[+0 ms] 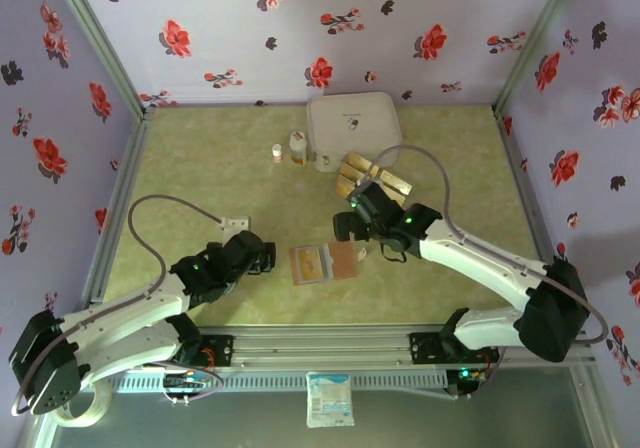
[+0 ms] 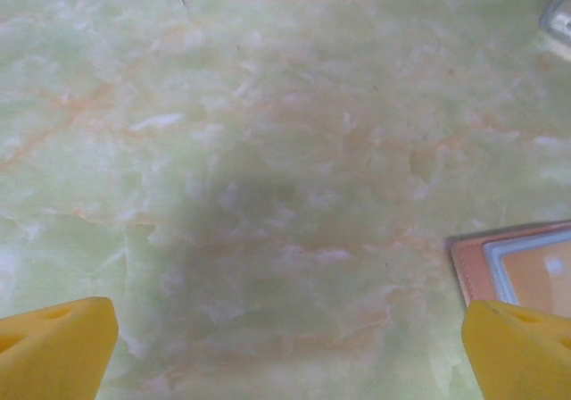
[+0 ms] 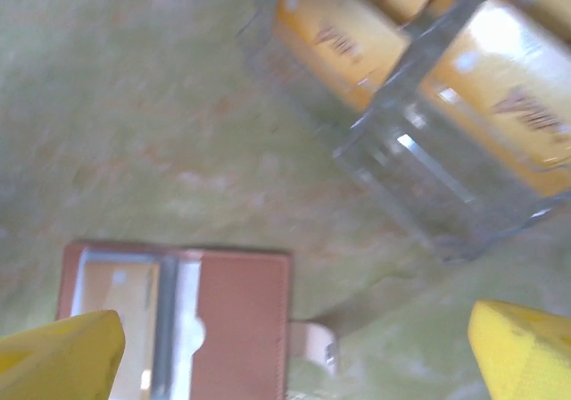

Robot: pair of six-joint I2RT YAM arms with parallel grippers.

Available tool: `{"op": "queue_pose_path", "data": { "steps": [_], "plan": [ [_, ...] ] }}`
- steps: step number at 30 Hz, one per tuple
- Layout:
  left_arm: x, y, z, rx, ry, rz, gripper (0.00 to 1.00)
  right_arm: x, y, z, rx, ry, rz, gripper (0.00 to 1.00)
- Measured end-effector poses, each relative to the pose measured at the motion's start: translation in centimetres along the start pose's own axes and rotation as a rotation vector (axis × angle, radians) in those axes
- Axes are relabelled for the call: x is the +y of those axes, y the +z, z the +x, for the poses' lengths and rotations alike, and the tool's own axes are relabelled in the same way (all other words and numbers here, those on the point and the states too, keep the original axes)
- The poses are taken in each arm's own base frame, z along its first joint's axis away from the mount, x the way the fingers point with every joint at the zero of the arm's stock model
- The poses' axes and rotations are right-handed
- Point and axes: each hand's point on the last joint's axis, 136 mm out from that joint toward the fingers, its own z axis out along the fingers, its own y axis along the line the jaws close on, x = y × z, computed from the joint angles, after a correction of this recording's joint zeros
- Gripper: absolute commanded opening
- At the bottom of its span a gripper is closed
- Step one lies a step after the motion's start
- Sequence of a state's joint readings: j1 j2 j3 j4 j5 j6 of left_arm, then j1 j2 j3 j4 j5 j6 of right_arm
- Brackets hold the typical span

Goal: Put the credit cards into the card holder
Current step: Close the card holder at the bottom-center of the table.

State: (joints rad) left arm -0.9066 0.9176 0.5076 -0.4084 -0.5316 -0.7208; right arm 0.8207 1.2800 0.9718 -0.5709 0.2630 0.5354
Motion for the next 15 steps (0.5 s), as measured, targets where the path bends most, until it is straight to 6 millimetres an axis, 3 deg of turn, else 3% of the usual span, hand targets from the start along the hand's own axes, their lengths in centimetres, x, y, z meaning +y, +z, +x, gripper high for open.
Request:
{"op": "queue_pose_path", "data": {
  "steps": [4,9,15],
  "plan": [
    [0.0,-0.4,-0.6,-0.027,-0.024,0.009,1.00,-2.0,0.9,0.3,0.017,0.055,0.021,0.99],
    [-0.8,-0.3,-0.9,-0.029,-0.065,0.045,1.00,-2.9,3.1,4.5,0.117,0.049,0.001,0.97],
    [-4.1,0.5,-0.1,0.036,-0.083,0.179,1.00,-2.9,4.6,7.7,0.176,0.060,-0.050,0.87]
  ]
}}
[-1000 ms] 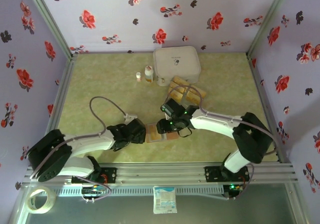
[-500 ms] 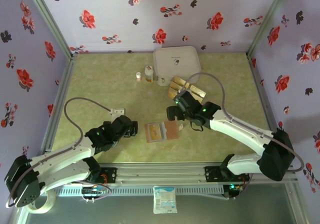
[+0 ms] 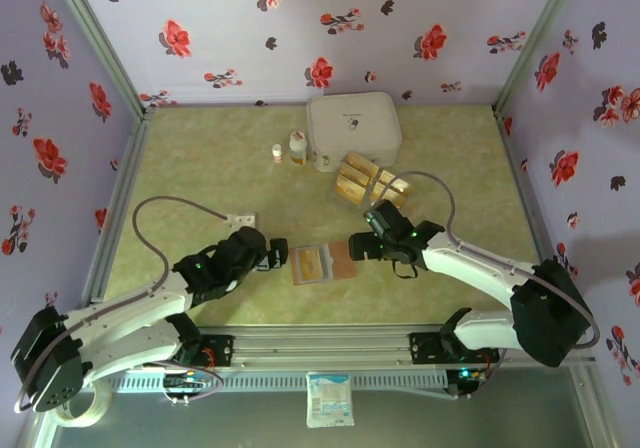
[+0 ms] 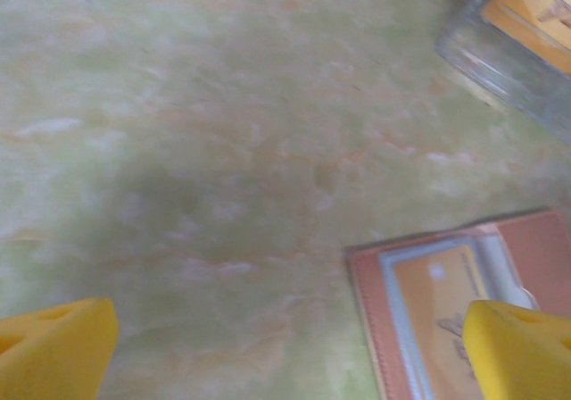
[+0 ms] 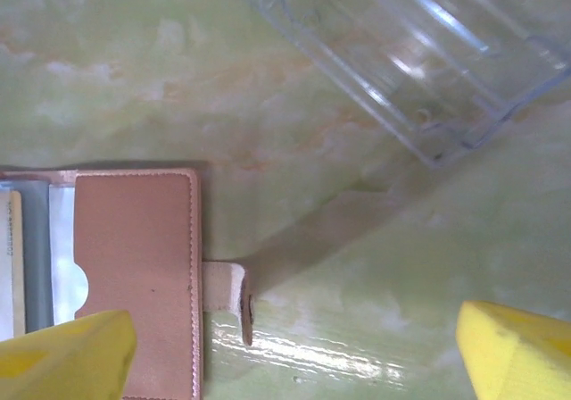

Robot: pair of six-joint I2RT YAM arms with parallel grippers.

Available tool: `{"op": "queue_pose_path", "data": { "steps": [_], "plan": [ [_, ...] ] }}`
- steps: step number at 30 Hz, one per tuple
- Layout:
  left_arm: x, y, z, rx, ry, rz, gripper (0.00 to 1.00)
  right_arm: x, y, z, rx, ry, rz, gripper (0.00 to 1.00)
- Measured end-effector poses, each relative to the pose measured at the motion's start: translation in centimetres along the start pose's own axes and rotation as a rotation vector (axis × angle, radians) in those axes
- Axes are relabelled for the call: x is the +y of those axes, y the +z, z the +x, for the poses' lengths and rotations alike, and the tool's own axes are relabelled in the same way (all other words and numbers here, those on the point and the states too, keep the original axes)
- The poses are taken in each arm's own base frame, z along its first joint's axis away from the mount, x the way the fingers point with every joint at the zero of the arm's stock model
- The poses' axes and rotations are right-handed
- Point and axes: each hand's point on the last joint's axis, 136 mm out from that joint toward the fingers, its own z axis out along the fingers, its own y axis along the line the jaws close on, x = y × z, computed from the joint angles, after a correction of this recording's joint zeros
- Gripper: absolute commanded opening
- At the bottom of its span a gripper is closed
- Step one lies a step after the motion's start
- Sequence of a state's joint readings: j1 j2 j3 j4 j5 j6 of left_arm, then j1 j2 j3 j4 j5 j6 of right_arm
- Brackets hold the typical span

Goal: Put the credit cards into the card holder
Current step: Close the card holder at the bottom-center of the table.

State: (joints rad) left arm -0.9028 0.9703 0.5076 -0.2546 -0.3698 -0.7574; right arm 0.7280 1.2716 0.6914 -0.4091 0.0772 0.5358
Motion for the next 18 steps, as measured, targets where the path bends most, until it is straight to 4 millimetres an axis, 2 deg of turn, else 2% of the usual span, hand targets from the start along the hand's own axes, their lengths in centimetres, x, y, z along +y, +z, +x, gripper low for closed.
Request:
{"op": "queue_pose_path", "data": {
  "steps": [3,7,12,18],
  "plan": [
    [-1.2,1.0,0.9,0.044,-0.008,0.048,1.00,0.4,0.5,0.5,0.007,0.012,-0.037,0.77],
    [-2.3,2.0,2.2,0.092,-0.024,0.100,1.00,1.2,0.9,0.1,-0.001,0.022,-0.076,0.61],
    [-3.3,2.9,3.1,0.131,-0.032,0.141,1.00,1.4,1.4,0.0,0.001,0.029,-0.089,0.50],
    [-4.2,3.8,3.9,0.162,-0.034,0.171,1.00,1.1,2.0,0.7,0.010,0.033,-0.085,0.47]
  ]
}}
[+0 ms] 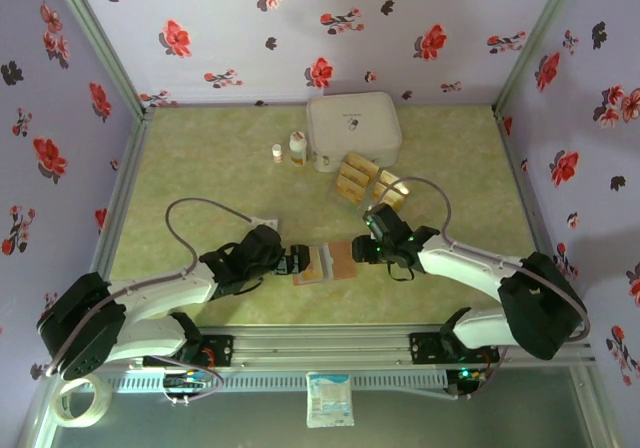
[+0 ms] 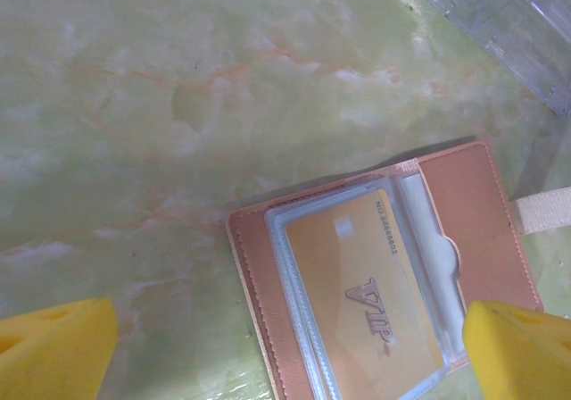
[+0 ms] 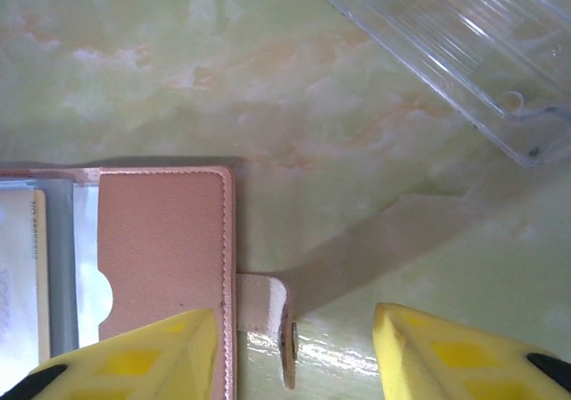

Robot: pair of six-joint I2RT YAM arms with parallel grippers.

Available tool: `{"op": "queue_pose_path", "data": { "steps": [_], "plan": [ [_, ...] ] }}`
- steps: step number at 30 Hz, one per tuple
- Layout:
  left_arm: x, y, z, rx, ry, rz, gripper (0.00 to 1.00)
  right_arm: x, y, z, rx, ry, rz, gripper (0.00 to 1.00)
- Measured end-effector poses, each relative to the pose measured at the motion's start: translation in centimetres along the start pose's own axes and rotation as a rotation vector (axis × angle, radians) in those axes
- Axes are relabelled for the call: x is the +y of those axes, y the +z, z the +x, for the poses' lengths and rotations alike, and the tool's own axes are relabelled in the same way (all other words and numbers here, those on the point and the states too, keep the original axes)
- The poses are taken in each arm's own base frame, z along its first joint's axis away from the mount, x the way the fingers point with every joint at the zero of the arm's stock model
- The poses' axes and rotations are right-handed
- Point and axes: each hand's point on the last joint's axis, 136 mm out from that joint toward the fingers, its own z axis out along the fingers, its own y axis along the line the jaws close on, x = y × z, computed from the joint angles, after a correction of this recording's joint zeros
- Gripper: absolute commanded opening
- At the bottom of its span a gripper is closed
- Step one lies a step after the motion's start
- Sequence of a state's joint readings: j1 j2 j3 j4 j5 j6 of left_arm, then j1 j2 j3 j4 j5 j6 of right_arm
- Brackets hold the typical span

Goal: Put the credit cards into the card holder
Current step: Close the card holder at the bottom-center of the table.

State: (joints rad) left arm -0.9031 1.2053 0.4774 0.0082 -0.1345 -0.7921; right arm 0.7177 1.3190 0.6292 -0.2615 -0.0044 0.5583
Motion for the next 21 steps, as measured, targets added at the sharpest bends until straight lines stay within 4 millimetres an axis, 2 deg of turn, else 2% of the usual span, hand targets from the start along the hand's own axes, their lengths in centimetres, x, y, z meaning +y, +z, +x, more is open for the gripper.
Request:
{"op": "queue_pose_path", "data": {
  "steps": [3,7,12,15,21],
  "plan": [
    [-0.1,0.6,0.5,0.021,0.003,0.004,1.00,-0.1,0.1,0.2,0.002,-0.002,0.000,0.39],
    [-0.4,1.2,0.7,0.033,0.006,0.010,1.00,-0.2,0.4,0.2,0.006,0.000,-0.002,0.22],
    [-1.2,1.6,0.8,0.040,0.010,0.031,1.00,0.0,0.6,0.4,0.014,0.001,-0.017,0.05],
    [-1.6,2.0,0.8,0.044,0.013,0.039,1.00,-0.1,0.7,0.7,0.021,0.005,-0.017,0.00],
    [-2.0,2.9,1.0,0.063,0.018,0.041,1.00,0.0,0.8,1.1,0.027,0.007,-0.030,0.00]
  ]
}}
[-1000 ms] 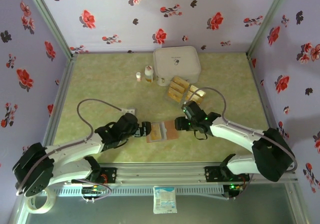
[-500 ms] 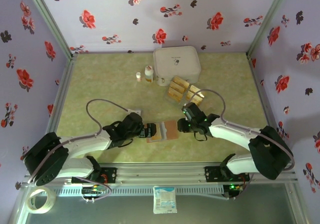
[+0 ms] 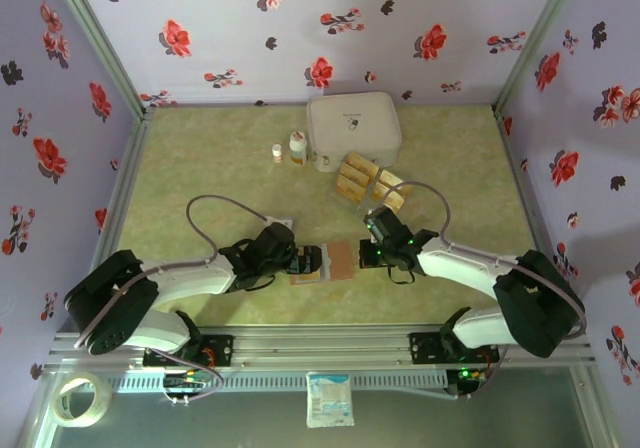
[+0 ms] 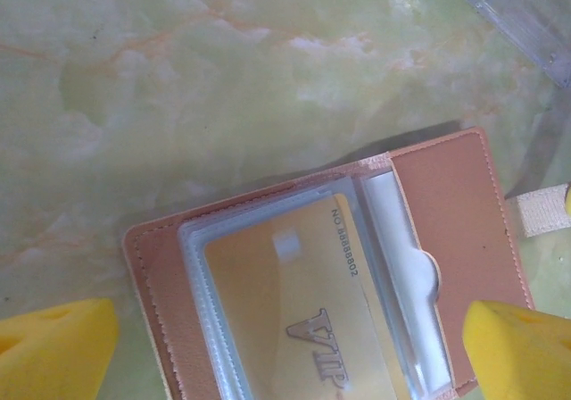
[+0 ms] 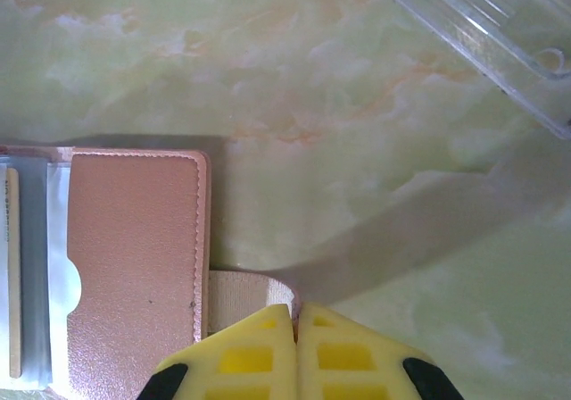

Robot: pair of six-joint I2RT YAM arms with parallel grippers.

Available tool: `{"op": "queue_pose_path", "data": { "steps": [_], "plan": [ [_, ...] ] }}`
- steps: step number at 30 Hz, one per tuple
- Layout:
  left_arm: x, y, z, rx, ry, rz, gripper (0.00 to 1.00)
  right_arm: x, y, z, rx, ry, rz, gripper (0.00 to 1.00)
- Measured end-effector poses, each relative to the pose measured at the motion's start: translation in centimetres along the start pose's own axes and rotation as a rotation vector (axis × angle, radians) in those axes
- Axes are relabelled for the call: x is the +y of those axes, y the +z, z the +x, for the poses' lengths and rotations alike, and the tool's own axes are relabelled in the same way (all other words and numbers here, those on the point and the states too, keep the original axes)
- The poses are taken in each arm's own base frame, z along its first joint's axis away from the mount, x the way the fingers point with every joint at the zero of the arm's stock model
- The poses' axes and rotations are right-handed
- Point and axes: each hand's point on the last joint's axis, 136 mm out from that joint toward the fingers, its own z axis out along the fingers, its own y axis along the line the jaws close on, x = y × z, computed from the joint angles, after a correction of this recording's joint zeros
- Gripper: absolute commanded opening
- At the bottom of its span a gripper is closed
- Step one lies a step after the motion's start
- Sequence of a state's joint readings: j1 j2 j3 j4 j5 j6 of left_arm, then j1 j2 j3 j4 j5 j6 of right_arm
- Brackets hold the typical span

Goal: Put the credit cards into the card holder
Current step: Close the card holder at the bottom-center of the table.

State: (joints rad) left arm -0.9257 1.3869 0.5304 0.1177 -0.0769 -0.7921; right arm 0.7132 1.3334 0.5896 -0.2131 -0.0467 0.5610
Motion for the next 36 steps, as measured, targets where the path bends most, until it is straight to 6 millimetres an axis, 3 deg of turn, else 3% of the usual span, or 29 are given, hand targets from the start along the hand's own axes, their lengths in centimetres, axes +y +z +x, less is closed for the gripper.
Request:
{"op": "queue_pose_path", "data": {
  "steps": [23,27,36],
  "plan": [
    [-1.0,0.8,0.1,0.009,0.013,0.020,1.00,0.2,0.4,0.6,0.003,0.025,-0.033,0.00],
    [-2.7,-0.4,-0.8,-0.026,0.021,0.074,1.00,0.4,0.5,0.5,0.002,0.025,-0.041,0.00],
    [-9.6,-2.1,-3.2,-0.106,0.062,0.248,1.00,0.5,1.0,0.6,0.010,0.026,-0.048,0.00]
  ]
}}
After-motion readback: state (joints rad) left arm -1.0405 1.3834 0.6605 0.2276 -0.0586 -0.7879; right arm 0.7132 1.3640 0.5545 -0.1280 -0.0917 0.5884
